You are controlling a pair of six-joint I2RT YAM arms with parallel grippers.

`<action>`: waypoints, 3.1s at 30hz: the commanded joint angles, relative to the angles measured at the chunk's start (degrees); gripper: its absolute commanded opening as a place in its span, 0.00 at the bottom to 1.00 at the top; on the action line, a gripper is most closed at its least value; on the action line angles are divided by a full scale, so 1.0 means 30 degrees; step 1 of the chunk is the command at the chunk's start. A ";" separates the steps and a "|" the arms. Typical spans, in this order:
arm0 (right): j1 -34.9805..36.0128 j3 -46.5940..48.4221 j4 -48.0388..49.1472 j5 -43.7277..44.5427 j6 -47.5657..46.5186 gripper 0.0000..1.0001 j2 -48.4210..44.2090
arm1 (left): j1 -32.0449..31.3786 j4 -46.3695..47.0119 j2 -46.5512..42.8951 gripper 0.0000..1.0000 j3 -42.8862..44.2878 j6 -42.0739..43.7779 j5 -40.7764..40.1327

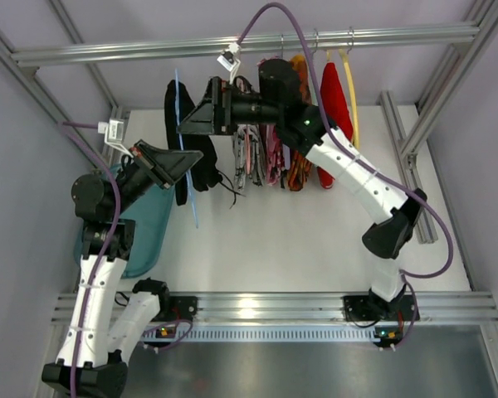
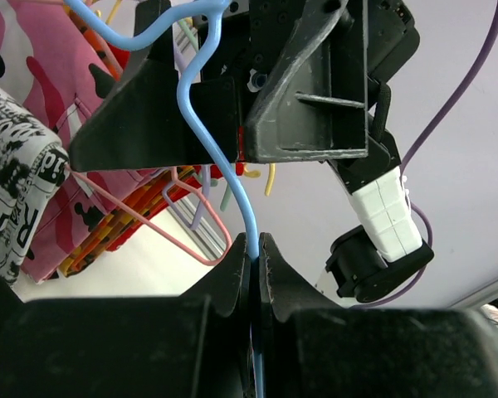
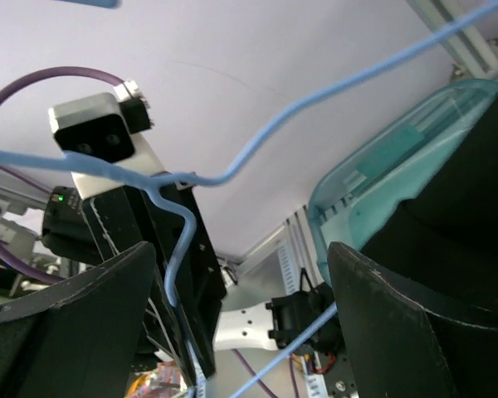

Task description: Remove the trousers from the hanger

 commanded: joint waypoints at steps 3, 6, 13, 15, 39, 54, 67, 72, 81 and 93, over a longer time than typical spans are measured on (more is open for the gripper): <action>0.1060 0.1753 0.3095 -0.0961 0.1645 0.84 0.0720 | 0.0120 0.3093 -0.0135 0.00 0.0992 0.1318 0.0322; 0.1412 0.1871 0.3681 -0.1137 0.1908 0.81 0.1042 | 0.0120 0.3093 -0.0135 0.00 0.0845 0.1260 0.0322; 0.1647 0.1637 0.4677 -0.1867 0.3167 0.54 0.1892 | 0.0120 0.3093 -0.0018 0.00 0.0610 0.1872 0.0789; 0.1647 0.1636 0.5057 -0.2073 0.3519 0.35 0.1951 | 0.0120 0.3093 -0.0018 0.01 0.0348 0.2254 0.1111; 0.0944 0.0699 0.5996 -0.2923 0.5921 0.00 -0.0392 | 0.0120 -1.3194 -0.7075 0.76 -0.0267 2.2462 -0.5743; 0.1324 0.1460 0.5557 -0.2573 0.7329 0.00 -0.0187 | 0.0120 -0.7670 -0.3714 0.98 -0.4165 2.4935 -0.2578; 0.1676 0.1724 0.5411 -0.2397 0.7564 0.00 -0.0158 | 0.0061 -0.1919 -0.1659 0.74 -0.6039 2.3379 -0.6325; 0.1502 0.1345 0.5059 -0.2280 0.7066 0.00 -0.0479 | 0.0061 -0.1507 -0.2096 0.38 -0.5982 2.2240 -0.6741; 0.0419 0.0349 0.4591 -0.2133 0.6246 0.00 -0.0890 | 0.0061 -0.3788 -0.3152 0.00 -0.3440 1.9896 -0.7498; -0.0315 -0.2873 0.3185 -0.2105 0.3699 0.00 -0.1358 | 0.0090 -0.5520 -0.1601 0.00 0.3530 1.4856 -0.8966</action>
